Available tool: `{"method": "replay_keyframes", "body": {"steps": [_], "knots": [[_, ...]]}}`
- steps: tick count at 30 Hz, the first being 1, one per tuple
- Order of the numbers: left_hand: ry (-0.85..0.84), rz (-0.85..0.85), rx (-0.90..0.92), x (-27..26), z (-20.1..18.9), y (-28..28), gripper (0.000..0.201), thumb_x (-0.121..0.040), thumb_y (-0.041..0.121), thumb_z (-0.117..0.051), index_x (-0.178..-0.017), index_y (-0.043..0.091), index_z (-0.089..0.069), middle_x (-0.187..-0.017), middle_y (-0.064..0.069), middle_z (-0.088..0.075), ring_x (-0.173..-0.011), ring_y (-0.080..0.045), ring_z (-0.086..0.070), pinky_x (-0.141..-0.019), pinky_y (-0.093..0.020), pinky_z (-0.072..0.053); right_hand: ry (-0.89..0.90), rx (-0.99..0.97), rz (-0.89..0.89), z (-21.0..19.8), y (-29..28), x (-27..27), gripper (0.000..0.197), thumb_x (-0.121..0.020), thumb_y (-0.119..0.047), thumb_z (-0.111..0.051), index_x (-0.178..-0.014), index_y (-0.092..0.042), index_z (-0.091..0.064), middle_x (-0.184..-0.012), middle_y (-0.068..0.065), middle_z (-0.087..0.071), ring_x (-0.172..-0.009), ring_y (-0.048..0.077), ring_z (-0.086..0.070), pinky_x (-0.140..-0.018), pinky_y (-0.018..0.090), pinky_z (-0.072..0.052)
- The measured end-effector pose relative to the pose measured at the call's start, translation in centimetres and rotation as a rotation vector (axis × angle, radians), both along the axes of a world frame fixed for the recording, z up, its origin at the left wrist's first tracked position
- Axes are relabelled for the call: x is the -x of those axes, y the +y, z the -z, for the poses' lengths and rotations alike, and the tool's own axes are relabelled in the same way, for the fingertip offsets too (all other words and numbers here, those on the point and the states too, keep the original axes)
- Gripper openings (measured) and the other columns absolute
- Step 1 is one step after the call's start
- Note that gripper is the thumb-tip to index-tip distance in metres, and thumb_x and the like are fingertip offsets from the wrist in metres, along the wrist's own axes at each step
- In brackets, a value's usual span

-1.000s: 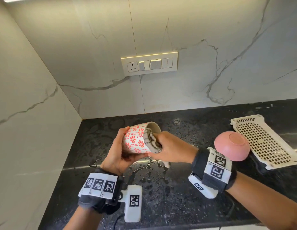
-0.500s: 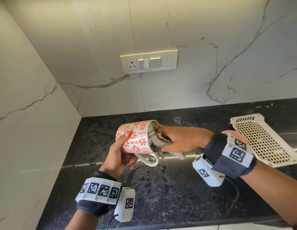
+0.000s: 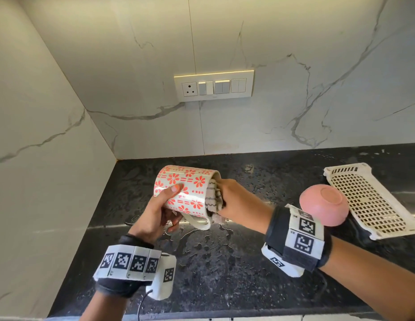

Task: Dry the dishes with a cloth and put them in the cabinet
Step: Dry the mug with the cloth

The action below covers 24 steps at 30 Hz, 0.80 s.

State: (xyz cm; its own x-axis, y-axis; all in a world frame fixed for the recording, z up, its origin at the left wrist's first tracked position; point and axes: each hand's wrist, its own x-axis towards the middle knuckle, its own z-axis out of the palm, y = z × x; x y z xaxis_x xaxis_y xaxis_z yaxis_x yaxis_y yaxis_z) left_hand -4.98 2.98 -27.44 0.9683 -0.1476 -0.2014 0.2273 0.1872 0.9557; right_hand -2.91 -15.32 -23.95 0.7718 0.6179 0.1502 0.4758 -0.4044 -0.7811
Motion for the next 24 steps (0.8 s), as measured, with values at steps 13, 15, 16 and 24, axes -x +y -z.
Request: {"method": "replay_keyframes", "body": {"steps": [13, 15, 16, 24], "knots": [[-0.182, -0.061, -0.161, 0.7, 0.9, 0.3, 0.104, -0.028, 0.074, -0.078, -0.103, 0.008, -0.051, -0.075, -0.003, -0.065, -0.051, -0.008, -0.057, -0.038, -0.019, -0.04, 0.942, -0.526, 0.036, -0.9, 0.6, 0.8, 0.03, -0.099, -0.002, -0.031, -0.112, -0.011, -0.057, -0.12, 0.015, -0.061, -0.072, 0.001, -0.067, -0.061, 0.014, -0.053], [-0.248, -0.074, -0.194, 0.6, 1.2, 0.4, 0.119, -0.031, 0.071, -0.08, -0.122, 0.004, -0.042, -0.091, -0.003, -0.064, -0.067, -0.007, -0.063, -0.046, -0.02, -0.046, 1.153, -0.656, 0.079, -0.8, 0.7, 1.3, 0.036, -0.101, -0.01, -0.023, -0.107, -0.014, -0.058, -0.126, 0.013, -0.058, -0.074, 0.008, -0.069, -0.06, 0.021, -0.056], [-0.27, -0.077, -0.195, 0.7, 1.3, 0.5, 0.124, -0.032, 0.069, -0.081, -0.128, 0.003, -0.036, -0.099, -0.004, -0.062, -0.076, -0.007, -0.065, -0.052, -0.02, -0.049, 1.188, -0.69, 0.089, -0.9, 0.7, 1.5, 0.037, -0.101, -0.009, -0.022, -0.11, -0.012, -0.058, -0.124, 0.011, -0.06, -0.071, 0.01, -0.069, -0.057, 0.023, -0.056], [-0.243, -0.17, 0.047, 1.7, 2.3, 0.0, 0.107, -0.042, 0.054, -0.086, -0.121, 0.001, -0.037, -0.08, 0.0, -0.067, -0.056, -0.014, -0.059, -0.038, -0.021, -0.04, 0.938, -0.904, 0.135, -1.2, -1.1, 2.1, 0.019, -0.079, -0.008, -0.063, -0.098, -0.003, -0.064, -0.099, 0.015, -0.069, -0.09, 0.025, -0.068, -0.07, 0.033, -0.057]]}}
